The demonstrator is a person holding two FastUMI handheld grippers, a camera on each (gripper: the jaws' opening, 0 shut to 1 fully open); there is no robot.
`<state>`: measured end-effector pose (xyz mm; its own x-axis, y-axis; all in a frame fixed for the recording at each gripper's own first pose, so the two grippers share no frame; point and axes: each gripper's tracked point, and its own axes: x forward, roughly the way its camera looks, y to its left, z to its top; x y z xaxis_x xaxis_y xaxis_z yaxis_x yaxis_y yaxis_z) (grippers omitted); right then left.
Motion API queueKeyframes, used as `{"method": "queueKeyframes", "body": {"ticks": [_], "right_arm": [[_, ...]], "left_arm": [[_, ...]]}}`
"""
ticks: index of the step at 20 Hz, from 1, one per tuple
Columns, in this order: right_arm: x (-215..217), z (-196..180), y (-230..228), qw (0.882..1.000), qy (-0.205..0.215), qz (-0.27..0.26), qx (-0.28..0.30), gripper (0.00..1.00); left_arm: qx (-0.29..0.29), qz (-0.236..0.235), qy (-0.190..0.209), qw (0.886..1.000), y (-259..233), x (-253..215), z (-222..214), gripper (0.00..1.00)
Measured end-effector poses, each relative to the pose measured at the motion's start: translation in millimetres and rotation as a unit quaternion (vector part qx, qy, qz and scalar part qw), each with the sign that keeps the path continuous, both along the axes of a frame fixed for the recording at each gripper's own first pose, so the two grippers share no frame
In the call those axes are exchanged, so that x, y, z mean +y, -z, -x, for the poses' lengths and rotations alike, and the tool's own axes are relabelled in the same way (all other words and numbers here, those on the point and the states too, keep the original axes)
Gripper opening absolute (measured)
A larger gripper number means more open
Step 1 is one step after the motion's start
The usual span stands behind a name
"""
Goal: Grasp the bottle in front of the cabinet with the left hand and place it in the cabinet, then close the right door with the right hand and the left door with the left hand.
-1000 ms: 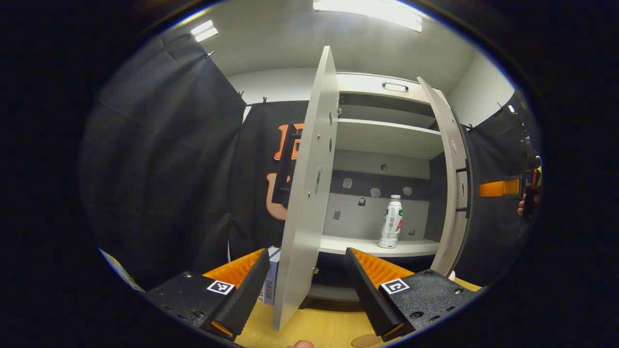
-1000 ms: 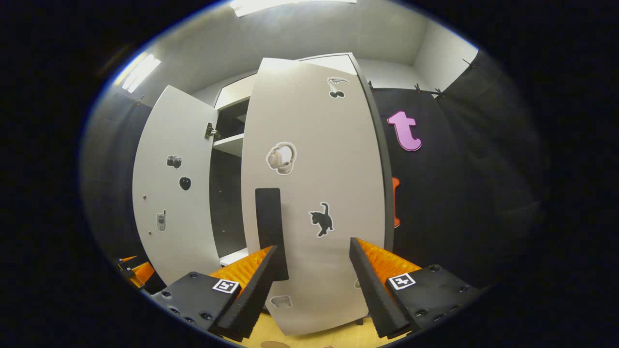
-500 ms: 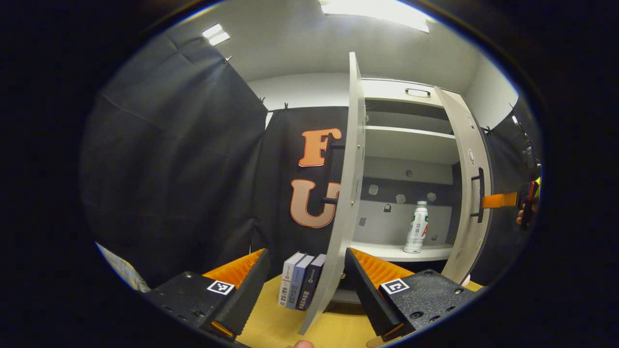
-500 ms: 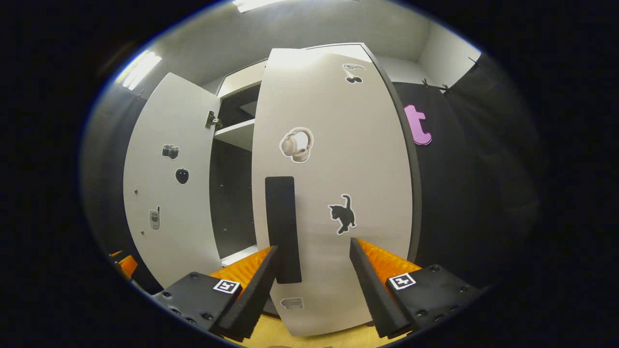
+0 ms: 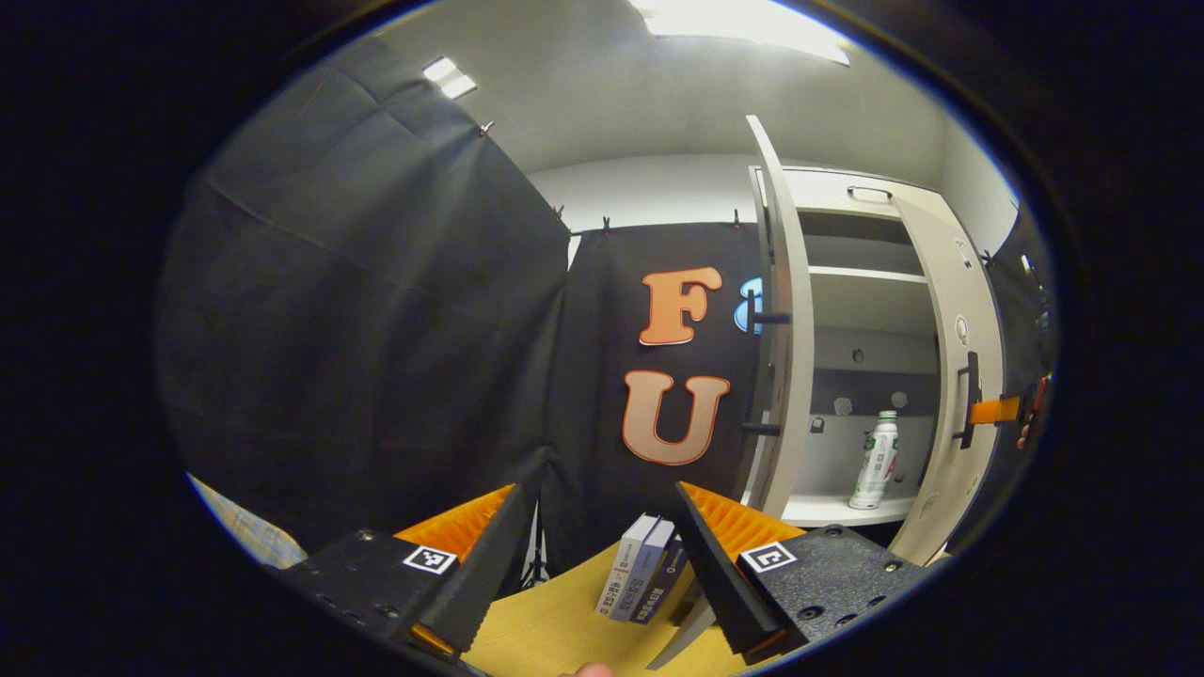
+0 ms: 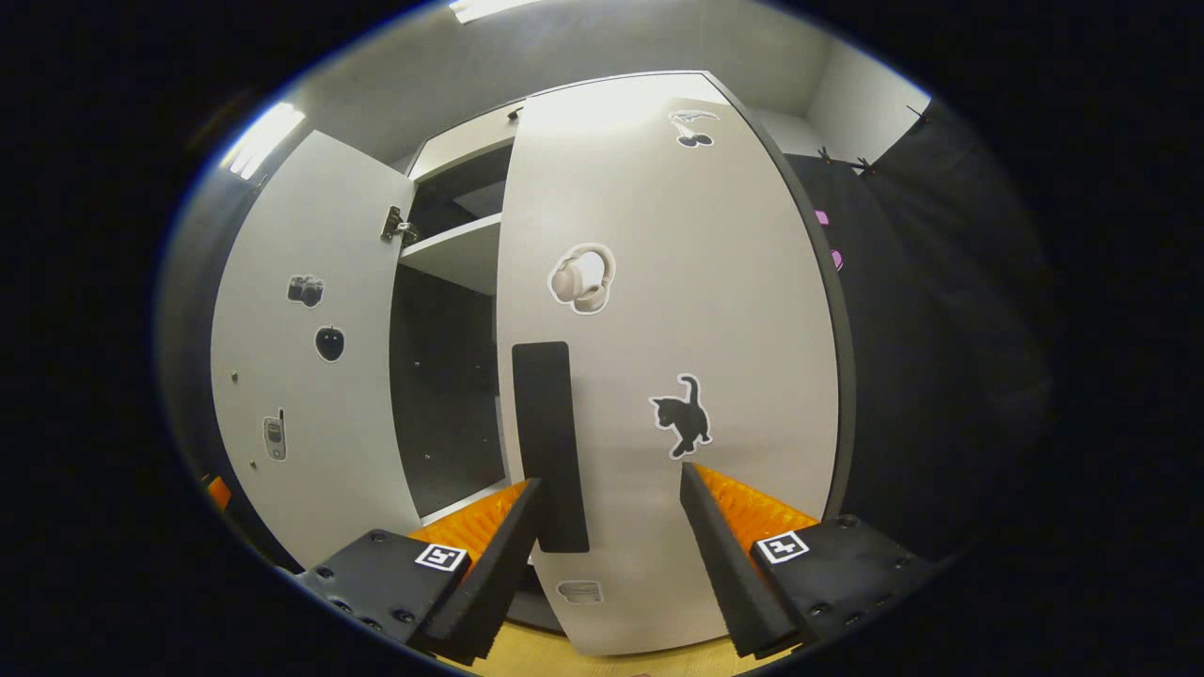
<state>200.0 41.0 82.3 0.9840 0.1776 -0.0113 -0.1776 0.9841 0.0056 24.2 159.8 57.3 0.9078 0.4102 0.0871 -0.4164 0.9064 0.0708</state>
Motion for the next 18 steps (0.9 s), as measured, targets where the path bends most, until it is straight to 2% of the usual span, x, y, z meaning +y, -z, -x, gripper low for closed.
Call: {"method": "queueKeyframes", "body": {"ticks": [5, 9, 10, 11, 12, 14, 16, 18], "right_arm": [[-8.1, 23.0, -6.1, 1.000, 0.009, -0.010, -0.007, 0.96], [-37.8, 53.7, -15.1, 0.999, 0.033, 0.001, -0.021, 0.95], [-45.5, 59.5, -17.2, 0.999, 0.041, 0.004, -0.024, 0.96], [-52.8, 66.2, -18.9, 0.999, 0.048, 0.006, -0.025, 0.96], [-60.2, 71.8, -20.3, 0.998, 0.054, 0.006, -0.026, 0.96], [-72.0, 81.3, -20.7, 0.998, 0.063, 0.001, -0.026, 0.96], [-83.0, 87.4, -20.4, 0.997, 0.068, -0.001, -0.026, 0.96], [-93.1, 92.6, -19.4, 0.997, 0.075, 0.000, -0.025, 0.96]], "left_arm": [[-0.024, -0.003, 0.015, 1.000, -31.1, 10.7, -39.9, 0.94], [-0.031, -0.008, 0.030, 0.999, -44.0, 5.7, -68.9, 0.94], [-0.029, -0.010, 0.031, 0.999, -45.3, 3.8, -75.1, 0.97], [-0.027, -0.014, 0.031, 0.999, -44.8, 2.5, -78.7, 0.92], [-0.025, -0.017, 0.032, 0.999, -43.6, 0.1, -82.2, 0.94], [-0.021, -0.020, 0.038, 0.999, -43.1, -5.7, -90.9, 0.92], [-0.026, -0.027, 0.036, 0.999, -44.9, -8.4, -92.8, 0.94], [-0.022, -0.031, 0.054, 0.998, -45.5, -18.2, -94.0, 0.93]]}}
